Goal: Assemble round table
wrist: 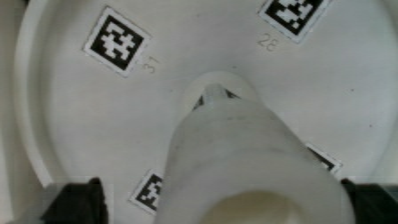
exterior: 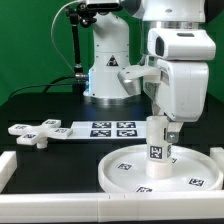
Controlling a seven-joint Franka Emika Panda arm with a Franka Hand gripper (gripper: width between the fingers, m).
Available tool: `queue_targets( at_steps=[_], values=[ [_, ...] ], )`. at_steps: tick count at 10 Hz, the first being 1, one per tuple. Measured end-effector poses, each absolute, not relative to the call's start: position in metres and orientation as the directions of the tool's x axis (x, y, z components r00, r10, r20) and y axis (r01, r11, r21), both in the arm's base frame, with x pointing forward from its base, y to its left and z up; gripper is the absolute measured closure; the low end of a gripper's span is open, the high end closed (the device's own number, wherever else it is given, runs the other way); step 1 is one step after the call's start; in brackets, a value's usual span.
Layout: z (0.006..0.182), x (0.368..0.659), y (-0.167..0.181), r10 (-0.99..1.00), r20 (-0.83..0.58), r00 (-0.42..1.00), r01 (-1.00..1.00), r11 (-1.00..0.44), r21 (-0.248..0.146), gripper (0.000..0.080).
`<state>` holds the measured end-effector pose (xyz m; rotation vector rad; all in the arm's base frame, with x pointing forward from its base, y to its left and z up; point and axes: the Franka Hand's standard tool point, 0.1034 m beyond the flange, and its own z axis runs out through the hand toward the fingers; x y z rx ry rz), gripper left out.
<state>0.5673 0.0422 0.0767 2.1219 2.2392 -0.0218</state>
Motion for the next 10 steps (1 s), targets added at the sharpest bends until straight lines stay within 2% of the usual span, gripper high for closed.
queue_targets(
  at_steps=[1, 2, 5, 7, 10],
  values=[
    [0.0764, 0.5671, 0.0416, 0.997, -0.051, -0.052, 0.998, 0.053, 0.028, 0.0284],
    [0.0757, 0.5657, 0.0412, 0.997, -0.052, -0.052, 0.998, 0.053, 0.022, 0.0391],
    [0.0756, 0.5655, 0.0411, 0.998, -0.051, -0.022, 0.999, 0.023, 0.022, 0.0390],
    [0.0759, 0.5662, 0.0406, 0.988, -0.046, 0.145, 0.989, -0.145, 0.012, 0.0390],
    [0.0750, 0.5655, 0.0407, 0.949, -0.044, 0.312, 0.950, -0.312, 0.019, 0.0390]
  ],
)
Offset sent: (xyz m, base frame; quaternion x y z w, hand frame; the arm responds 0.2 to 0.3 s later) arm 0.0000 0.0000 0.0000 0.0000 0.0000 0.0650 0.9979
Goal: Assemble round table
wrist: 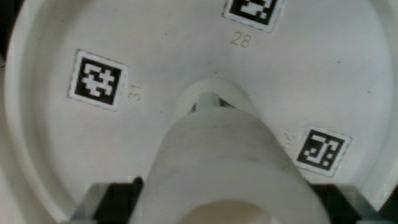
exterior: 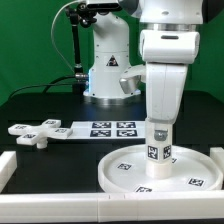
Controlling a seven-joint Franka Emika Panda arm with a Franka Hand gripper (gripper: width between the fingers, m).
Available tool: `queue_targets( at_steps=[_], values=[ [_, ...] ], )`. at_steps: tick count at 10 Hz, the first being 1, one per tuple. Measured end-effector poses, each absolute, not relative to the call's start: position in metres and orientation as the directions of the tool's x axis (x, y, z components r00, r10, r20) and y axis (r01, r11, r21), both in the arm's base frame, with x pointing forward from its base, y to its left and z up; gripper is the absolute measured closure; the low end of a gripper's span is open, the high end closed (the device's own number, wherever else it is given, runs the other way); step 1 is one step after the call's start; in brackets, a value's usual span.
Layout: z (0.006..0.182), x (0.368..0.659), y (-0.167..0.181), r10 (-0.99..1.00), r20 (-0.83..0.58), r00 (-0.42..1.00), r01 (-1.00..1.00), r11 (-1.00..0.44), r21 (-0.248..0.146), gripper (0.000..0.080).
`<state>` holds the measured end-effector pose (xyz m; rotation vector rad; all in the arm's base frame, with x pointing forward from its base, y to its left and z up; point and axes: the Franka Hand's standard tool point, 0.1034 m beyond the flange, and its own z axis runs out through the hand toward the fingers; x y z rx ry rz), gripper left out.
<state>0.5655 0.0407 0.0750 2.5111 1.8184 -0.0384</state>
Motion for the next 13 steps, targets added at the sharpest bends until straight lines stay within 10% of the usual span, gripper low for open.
queue_targets(
  at_steps=[6, 13],
  values=[
    [0.0735, 0.5651, 0.0369, 0.549, 0.004, 0.836, 0.549, -0.836, -0.008, 0.0390],
    [0.0724, 0.5651, 0.0363, -0.080, 0.005, 0.997, -0.079, -0.995, -0.063, 0.0390]
  ],
)
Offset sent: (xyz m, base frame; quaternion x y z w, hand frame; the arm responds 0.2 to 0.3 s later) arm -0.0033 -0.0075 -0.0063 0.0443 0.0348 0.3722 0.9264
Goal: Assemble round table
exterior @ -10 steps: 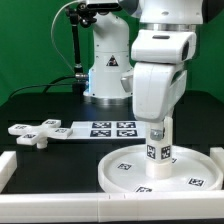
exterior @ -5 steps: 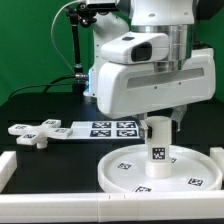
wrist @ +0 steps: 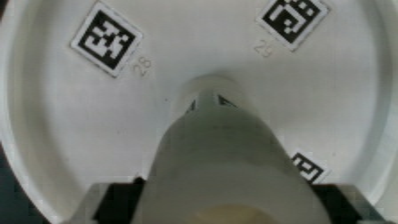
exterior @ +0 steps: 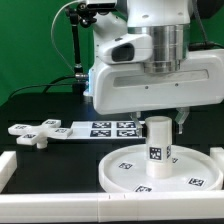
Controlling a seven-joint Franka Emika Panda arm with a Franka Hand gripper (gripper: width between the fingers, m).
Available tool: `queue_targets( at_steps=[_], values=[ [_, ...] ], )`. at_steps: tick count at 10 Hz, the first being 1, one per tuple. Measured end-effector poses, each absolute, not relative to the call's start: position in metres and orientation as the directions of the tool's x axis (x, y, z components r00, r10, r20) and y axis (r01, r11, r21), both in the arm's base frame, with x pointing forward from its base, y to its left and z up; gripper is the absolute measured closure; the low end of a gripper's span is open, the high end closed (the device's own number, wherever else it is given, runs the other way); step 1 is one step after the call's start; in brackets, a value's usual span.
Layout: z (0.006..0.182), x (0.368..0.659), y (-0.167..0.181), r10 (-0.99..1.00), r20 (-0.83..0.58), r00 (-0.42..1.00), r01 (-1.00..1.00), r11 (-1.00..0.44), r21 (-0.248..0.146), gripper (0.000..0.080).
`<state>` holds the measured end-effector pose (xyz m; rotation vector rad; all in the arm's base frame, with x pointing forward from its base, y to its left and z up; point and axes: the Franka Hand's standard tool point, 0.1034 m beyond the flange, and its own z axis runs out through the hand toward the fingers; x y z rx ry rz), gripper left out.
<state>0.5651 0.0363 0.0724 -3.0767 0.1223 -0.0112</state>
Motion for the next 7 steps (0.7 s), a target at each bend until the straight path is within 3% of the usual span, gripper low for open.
queue_targets(
  at_steps=[3, 7],
  values=[
    [0.0718, 0.5643, 0.0359, -0.443, -0.026, 0.896, -0.444, -0.893, -0.076, 0.0390],
    [0.0718, 0.5644, 0.0359, -0.620, -0.044, 0.783, -0.621, -0.780, -0.073, 0.0390]
  ],
)
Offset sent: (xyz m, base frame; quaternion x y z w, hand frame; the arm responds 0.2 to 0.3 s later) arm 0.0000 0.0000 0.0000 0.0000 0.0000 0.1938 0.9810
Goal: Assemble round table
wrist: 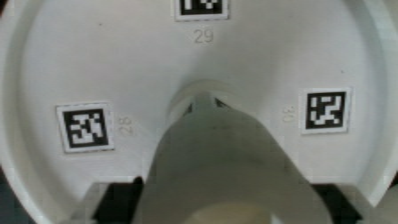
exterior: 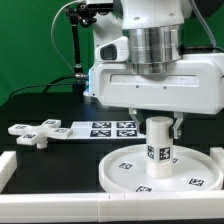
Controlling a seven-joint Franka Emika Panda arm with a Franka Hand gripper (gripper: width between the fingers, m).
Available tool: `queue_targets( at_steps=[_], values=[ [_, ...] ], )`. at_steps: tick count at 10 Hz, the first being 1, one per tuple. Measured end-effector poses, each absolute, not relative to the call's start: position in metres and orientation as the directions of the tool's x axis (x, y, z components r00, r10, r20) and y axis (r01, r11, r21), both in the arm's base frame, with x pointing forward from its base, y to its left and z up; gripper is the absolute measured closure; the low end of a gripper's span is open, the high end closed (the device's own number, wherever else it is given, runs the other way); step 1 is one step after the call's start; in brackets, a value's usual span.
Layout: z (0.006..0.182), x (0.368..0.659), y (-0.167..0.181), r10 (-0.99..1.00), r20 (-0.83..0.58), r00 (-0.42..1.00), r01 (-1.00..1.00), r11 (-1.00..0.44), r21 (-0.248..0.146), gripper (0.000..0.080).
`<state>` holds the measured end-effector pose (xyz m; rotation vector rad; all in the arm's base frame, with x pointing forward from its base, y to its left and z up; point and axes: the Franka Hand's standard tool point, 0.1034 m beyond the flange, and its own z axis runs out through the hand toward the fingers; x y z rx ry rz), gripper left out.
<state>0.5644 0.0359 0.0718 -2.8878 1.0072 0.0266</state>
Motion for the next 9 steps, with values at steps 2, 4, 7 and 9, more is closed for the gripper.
queue_targets(
  at_steps=[2, 4, 7, 9],
  values=[
    [0.0721, 0.5640, 0.0319, -0.783, -0.069, 0.618, -0.785, -0.609, -0.113, 0.0390],
    [0.0715, 0.5624, 0.0338, -0.885, -0.112, 0.452, -0.890, -0.441, -0.114, 0.0390],
    [0.0711, 0.5615, 0.0390, -0.975, -0.185, 0.127, -0.990, -0.111, -0.091, 0.0390],
    [0.0709, 0.5612, 0.0386, -0.978, -0.204, 0.042, -0.997, -0.028, -0.072, 0.0390]
  ],
)
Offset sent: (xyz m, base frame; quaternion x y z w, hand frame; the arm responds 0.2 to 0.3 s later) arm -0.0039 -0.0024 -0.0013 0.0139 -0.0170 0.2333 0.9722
